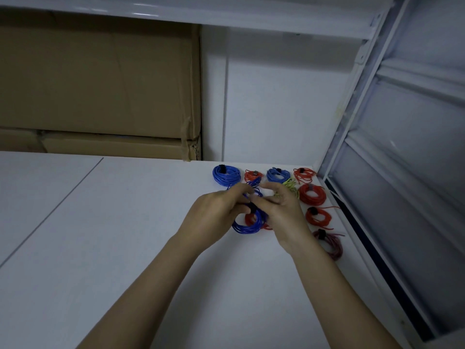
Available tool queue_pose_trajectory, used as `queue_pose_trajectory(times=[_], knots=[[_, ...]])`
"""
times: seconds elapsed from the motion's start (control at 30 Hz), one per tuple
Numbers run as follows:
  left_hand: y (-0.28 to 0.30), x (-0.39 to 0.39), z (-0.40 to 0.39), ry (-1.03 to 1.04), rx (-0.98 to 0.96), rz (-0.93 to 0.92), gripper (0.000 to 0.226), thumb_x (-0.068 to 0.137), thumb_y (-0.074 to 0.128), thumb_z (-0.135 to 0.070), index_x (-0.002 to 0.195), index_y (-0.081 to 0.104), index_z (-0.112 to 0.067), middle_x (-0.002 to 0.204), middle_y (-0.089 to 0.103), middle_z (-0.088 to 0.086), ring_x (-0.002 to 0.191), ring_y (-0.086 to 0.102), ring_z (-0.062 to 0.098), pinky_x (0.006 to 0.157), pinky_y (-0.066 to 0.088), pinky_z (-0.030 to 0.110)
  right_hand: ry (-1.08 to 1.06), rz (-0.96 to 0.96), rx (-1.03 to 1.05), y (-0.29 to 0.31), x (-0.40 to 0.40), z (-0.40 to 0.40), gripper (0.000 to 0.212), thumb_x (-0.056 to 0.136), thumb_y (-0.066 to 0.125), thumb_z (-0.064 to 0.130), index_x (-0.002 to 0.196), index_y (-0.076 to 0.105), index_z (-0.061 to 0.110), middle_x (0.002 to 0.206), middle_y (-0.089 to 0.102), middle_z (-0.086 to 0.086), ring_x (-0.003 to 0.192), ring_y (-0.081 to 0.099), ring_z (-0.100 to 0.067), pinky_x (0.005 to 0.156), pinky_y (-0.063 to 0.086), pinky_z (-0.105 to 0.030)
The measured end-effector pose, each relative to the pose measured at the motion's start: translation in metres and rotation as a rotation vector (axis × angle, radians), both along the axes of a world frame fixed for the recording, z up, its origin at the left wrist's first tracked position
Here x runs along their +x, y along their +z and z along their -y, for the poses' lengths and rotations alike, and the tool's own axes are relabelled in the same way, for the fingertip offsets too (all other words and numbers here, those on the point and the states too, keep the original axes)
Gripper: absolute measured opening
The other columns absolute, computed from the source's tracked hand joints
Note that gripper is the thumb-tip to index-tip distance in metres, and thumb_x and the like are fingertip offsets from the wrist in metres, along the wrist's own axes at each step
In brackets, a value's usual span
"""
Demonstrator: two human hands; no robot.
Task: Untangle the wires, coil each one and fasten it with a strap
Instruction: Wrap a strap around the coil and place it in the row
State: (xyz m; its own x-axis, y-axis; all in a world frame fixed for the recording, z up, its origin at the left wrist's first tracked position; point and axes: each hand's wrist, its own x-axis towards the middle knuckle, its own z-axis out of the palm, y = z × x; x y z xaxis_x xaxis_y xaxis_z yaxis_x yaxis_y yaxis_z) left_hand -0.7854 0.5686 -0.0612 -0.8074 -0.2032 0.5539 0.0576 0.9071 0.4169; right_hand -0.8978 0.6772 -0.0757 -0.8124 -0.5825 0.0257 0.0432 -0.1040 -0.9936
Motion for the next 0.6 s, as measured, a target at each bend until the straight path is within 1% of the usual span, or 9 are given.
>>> queue_pose_trajectory(times=[0.03,0.1,0.17,0.23,0.3,0.33,0.43,0.53,0.6], knots=[[0.0,0.001,-0.001,-0.017,-0.097,-0.023,0.025,0.087,0.066,-0.007,0.111,0.064,-0.012,0.09,0.074,-0.002,0.079,0.069,0.018,0.067,0.057,0.035,-0.009,0.014,0.009,0.001,0.001,-0.001,0.02,0.081,0.074,0.012,0.096,0.064,0.019,0.076,0.073,-0.001,0.071,0.07,-0.014,0.059,0.053,-0.022],[-0.001,0.001,-0.001,-0.031,-0.225,-0.059,0.022,0.08,0.072,-0.002,0.102,0.069,-0.008,0.084,0.074,0.003,0.07,0.069,0.021,0.059,0.057,0.033,0.017,-0.111,0.083,0.001,0.002,-0.003,0.007,0.085,0.07,0.013,0.084,0.07,0.021,0.073,0.072,0.0,0.07,0.068,-0.012,0.063,0.054,-0.023],[-0.003,0.001,-0.001,-0.022,-0.226,-0.098,0.017,0.078,0.074,0.0,0.093,0.069,-0.005,0.079,0.073,0.004,0.065,0.067,0.022,0.054,0.054,0.03,0.036,-0.275,0.137,0.0,0.005,-0.006,0.022,0.09,0.063,0.017,0.074,0.073,0.027,0.072,0.072,0.003,0.069,0.067,-0.008,0.068,0.054,-0.024],[-0.004,0.001,-0.001,-0.002,-0.183,-0.132,0.008,0.08,0.07,-0.002,0.088,0.067,-0.003,0.077,0.072,0.005,0.062,0.066,0.024,0.051,0.054,0.032,0.038,-0.392,0.161,-0.001,0.007,-0.01,0.025,0.094,0.058,0.021,0.075,0.073,0.025,0.073,0.071,-0.002,0.069,0.065,-0.01,0.066,0.052,-0.022],[-0.006,0.0,0.0,0.022,-0.154,-0.151,0.005,0.083,0.064,-0.004,0.088,0.065,-0.003,0.077,0.071,0.006,0.062,0.064,0.026,0.051,0.053,0.037,0.095,-0.419,0.159,-0.003,0.007,-0.014,0.026,0.098,0.051,0.02,0.083,0.072,0.018,0.079,0.068,-0.014,0.072,0.06,-0.012,0.065,0.052,-0.024],[-0.007,0.0,0.001,0.031,-0.139,-0.154,0.005,0.084,0.062,-0.005,0.088,0.064,-0.003,0.076,0.07,0.006,0.062,0.064,0.027,0.051,0.053,0.039,0.147,-0.417,0.16,-0.005,0.008,-0.016,0.024,0.099,0.05,0.018,0.087,0.071,0.018,0.08,0.068,-0.013,0.076,0.059,-0.011,0.068,0.052,-0.025],[-0.009,0.0,0.002,0.04,-0.086,-0.167,0.002,0.086,0.063,-0.003,0.088,0.062,-0.004,0.075,0.068,0.006,0.062,0.061,0.025,0.052,0.052,0.039,0.214,-0.435,0.169,-0.005,0.01,-0.017,0.029,0.095,0.053,0.006,0.093,0.068,0.031,0.087,0.071,0.005,0.086,0.065,-0.009,0.075,0.051,-0.015],[-0.011,-0.003,0.001,-0.013,0.039,-0.148,0.003,0.089,0.065,-0.006,0.091,0.065,-0.008,0.081,0.068,0.002,0.07,0.062,0.019,0.062,0.053,0.038,0.183,-0.428,0.219,-0.003,0.008,-0.016,0.031,0.095,0.052,0.004,0.086,0.067,0.03,0.085,0.071,0.003,0.087,0.066,-0.011,0.074,0.05,-0.014],[-0.011,-0.004,0.002,-0.073,0.202,-0.102,0.009,0.091,0.063,-0.009,0.098,0.069,-0.01,0.088,0.069,-0.005,0.08,0.063,0.009,0.073,0.053,0.031,0.2,-0.419,0.265,0.0,0.006,-0.019,0.03,0.096,0.051,0.006,0.084,0.067,0.028,0.084,0.071,0.002,0.084,0.066,-0.009,0.073,0.051,-0.016]])
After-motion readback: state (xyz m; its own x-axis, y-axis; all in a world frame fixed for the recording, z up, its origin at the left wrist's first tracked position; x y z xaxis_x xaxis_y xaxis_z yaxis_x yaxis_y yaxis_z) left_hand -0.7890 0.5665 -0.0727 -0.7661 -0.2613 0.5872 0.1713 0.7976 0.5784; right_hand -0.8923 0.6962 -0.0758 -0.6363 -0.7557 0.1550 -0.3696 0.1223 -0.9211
